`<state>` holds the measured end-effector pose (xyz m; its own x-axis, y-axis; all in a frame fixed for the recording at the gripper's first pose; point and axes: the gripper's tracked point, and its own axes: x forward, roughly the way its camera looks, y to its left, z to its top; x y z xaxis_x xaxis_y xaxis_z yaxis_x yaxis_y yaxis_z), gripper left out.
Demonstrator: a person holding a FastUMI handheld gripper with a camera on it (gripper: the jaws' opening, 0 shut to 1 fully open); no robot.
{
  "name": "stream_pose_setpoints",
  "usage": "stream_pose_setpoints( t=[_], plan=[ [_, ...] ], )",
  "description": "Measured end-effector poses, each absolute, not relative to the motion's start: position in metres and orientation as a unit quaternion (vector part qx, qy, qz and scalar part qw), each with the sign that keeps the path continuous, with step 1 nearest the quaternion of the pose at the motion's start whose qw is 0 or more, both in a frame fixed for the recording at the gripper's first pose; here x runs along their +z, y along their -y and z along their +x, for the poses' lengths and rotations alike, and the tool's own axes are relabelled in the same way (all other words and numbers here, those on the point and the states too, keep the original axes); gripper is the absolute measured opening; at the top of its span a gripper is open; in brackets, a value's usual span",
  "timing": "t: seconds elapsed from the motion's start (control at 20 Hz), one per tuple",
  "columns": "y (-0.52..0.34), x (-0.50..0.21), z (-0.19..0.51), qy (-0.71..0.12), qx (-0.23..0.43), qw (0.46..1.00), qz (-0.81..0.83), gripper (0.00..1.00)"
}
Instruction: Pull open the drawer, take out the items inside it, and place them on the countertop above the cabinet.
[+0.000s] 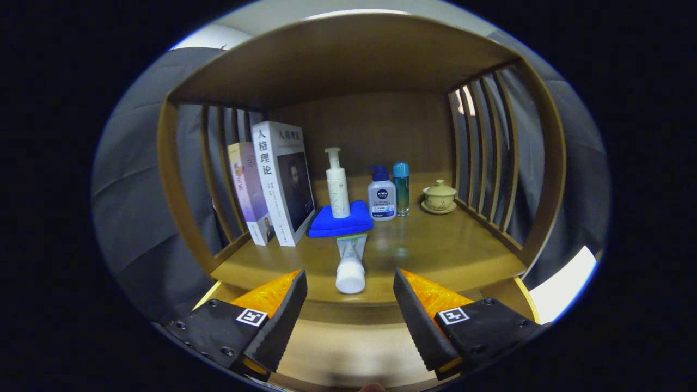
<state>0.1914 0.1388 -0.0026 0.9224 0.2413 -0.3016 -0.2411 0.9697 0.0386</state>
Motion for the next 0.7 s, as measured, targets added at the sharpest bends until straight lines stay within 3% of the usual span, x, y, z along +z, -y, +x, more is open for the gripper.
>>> stream_pose_setpoints(
  t=[0.4, 0.7],
  plan=[
    [-0.121, -0.007, 0.092, -0.035, 0.114, 0.992, -0.038, 0.98],
    [-0.116, -0.048, 0.031, -0.017, 0.110, 0.993, -0.038, 0.98]
  ],
)
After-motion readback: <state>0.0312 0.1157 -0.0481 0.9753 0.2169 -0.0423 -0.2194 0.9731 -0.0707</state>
